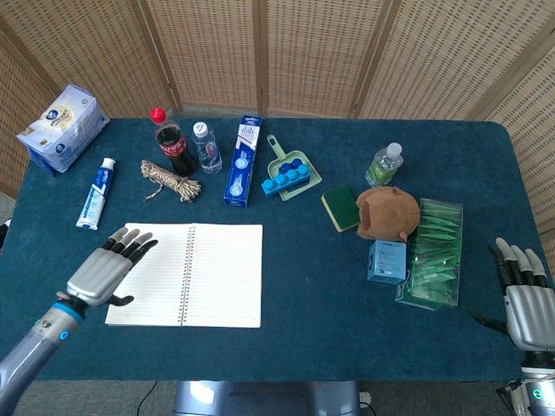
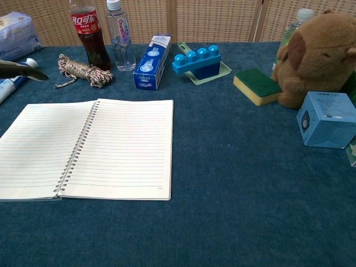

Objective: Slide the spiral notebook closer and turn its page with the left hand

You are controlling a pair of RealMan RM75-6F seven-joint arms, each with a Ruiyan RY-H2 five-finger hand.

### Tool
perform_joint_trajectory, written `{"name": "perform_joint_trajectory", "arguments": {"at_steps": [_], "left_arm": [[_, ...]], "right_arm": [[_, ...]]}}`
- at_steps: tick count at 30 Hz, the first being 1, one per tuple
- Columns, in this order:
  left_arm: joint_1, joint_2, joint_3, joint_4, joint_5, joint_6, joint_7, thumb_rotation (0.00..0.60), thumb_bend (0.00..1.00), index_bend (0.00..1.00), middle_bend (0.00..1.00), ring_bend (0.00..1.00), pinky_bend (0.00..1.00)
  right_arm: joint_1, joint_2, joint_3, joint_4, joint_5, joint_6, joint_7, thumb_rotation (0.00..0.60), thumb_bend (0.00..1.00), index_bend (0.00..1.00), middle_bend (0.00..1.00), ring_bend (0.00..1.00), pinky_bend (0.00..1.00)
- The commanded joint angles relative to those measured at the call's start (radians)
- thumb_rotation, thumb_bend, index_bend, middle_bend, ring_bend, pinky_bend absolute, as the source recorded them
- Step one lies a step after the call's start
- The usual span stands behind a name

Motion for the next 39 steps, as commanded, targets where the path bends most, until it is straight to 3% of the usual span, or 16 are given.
{"name": "perform_joint_trajectory", "arguments": {"at_steps": [1, 10, 20, 29, 39], "left_arm": [[-0.122, -0.025, -0.044, 0.0, -0.139, -0.109, 0.098, 0.6, 0.0, 0.0, 0.0, 0.0, 0.0], [-0.251, -0.136, -0.044, 0.027, -0.406, -0.12, 0.26, 0.6, 0.0, 0.0, 0.0, 0.0, 0.0], [-0.373, -0.234, 0.059, 0.013, -0.627, -0.063, 0.458, 0.6, 0.0, 0.04, 0.0, 0.0, 0.0], [-0.406, -0.224, 0.118, -0.026, -0.709, -0.013, 0.496, 0.6, 0.0, 0.04, 0.04, 0.0, 0.0], [-0.413, -0.172, 0.177, -0.068, -0.717, -0.008, 0.472, 0.6, 0.0, 0.05, 0.09, 0.0, 0.0]], "right_arm": [[-0.001, 0.002, 0.001, -0.001, 0.0, 0.001, 0.003, 0.576, 0.0, 0.0, 0.0, 0.0, 0.0], [0.0, 0.001, -0.001, -0.001, 0.0, -0.004, 0.003, 0.577, 0.0, 0.0, 0.0, 0.0, 0.0], [-0.005, 0.011, 0.011, -0.002, 0.015, 0.007, 0.017, 0.581, 0.0, 0.0, 0.0, 0.0, 0.0], [-0.007, 0.014, 0.014, -0.006, 0.02, 0.008, 0.022, 0.589, 0.0, 0.0, 0.0, 0.0, 0.0], [-0.009, 0.012, 0.014, -0.011, 0.022, 0.009, 0.015, 0.593, 0.0, 0.0, 0.0, 0.0, 0.0]]}}
